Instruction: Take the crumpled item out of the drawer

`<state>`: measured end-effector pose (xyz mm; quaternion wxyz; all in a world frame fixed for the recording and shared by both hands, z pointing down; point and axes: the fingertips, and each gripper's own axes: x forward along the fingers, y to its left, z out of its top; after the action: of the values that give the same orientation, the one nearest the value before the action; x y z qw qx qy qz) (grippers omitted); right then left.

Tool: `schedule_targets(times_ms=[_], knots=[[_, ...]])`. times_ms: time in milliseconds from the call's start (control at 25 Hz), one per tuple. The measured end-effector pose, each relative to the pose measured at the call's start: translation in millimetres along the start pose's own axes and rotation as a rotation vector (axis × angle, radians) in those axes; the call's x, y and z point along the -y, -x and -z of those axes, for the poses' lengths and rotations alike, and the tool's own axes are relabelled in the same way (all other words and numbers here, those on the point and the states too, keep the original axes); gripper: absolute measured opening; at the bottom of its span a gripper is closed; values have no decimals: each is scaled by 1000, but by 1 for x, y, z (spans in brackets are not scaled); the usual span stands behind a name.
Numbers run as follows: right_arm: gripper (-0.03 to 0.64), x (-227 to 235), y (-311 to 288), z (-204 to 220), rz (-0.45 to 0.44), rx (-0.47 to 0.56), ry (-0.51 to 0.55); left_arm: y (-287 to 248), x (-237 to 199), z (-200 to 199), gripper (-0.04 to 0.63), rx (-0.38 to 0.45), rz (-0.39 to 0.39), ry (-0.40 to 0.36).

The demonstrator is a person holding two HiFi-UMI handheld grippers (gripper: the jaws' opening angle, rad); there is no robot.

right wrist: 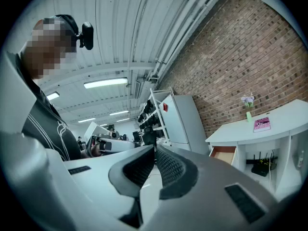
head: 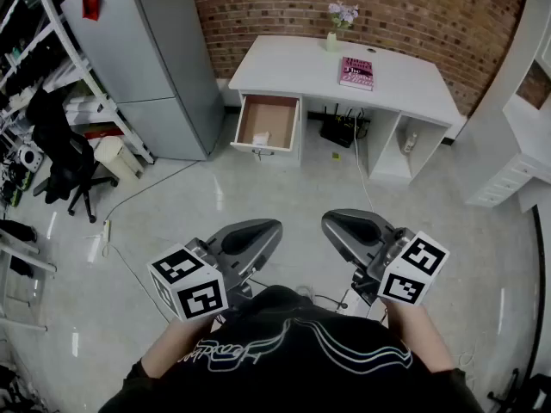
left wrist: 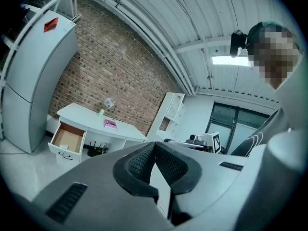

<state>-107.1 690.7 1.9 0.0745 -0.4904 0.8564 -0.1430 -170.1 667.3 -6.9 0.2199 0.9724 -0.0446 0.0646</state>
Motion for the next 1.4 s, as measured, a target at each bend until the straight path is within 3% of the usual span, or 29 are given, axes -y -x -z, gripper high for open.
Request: schedule_targets(times_ms=[360,720,1000,1400], knots=[[48,22,7,-2,10,10,-22,-22,-6,-2,21,-26,-20,-22],[49,92,-4,8,101,48,-76,-69,-61,4,21,-65,-38,-12],[49,172,-49,17,128,17,-102,-114,-142,-2,21,-87,-68,3],[49,328,-175,5,162,-101,-164,-197,-324,-52,23,-151,-102,106]])
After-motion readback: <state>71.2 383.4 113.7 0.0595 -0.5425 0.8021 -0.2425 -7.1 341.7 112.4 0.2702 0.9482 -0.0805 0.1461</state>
